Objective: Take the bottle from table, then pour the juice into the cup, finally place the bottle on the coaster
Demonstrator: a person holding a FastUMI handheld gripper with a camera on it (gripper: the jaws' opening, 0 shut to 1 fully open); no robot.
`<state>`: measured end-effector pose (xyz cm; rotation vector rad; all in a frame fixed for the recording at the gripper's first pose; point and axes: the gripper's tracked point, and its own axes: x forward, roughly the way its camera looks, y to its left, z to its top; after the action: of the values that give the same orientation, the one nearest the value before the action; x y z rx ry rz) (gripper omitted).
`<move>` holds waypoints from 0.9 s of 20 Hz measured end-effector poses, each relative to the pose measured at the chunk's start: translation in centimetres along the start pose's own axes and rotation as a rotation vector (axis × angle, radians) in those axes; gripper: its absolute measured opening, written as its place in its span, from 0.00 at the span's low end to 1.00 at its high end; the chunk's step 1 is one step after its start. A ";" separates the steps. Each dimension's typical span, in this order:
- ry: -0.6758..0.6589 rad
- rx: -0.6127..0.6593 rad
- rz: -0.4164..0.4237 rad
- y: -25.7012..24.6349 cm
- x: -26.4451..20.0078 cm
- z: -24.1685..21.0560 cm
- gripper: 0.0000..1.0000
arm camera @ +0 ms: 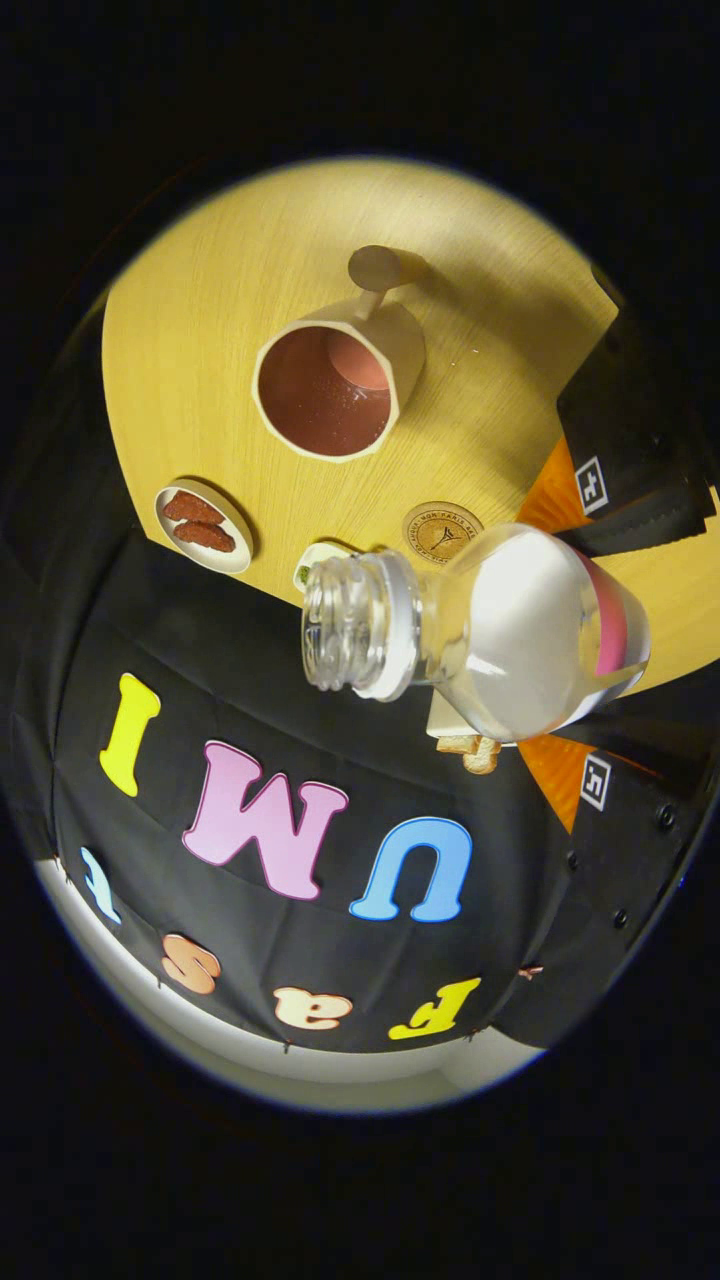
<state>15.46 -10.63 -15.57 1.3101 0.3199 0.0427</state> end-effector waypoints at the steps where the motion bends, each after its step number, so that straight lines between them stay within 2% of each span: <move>1: 0.002 0.032 -0.004 -0.1 0.3 0.4 0.71; 11: 0.048 0.324 -0.089 -2.3 3.6 0.6 0.71; 18: 0.041 0.532 -0.086 -3.1 4.1 2.5 0.72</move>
<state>19.59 -12.92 -18.84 1.8219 0.4411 -0.0942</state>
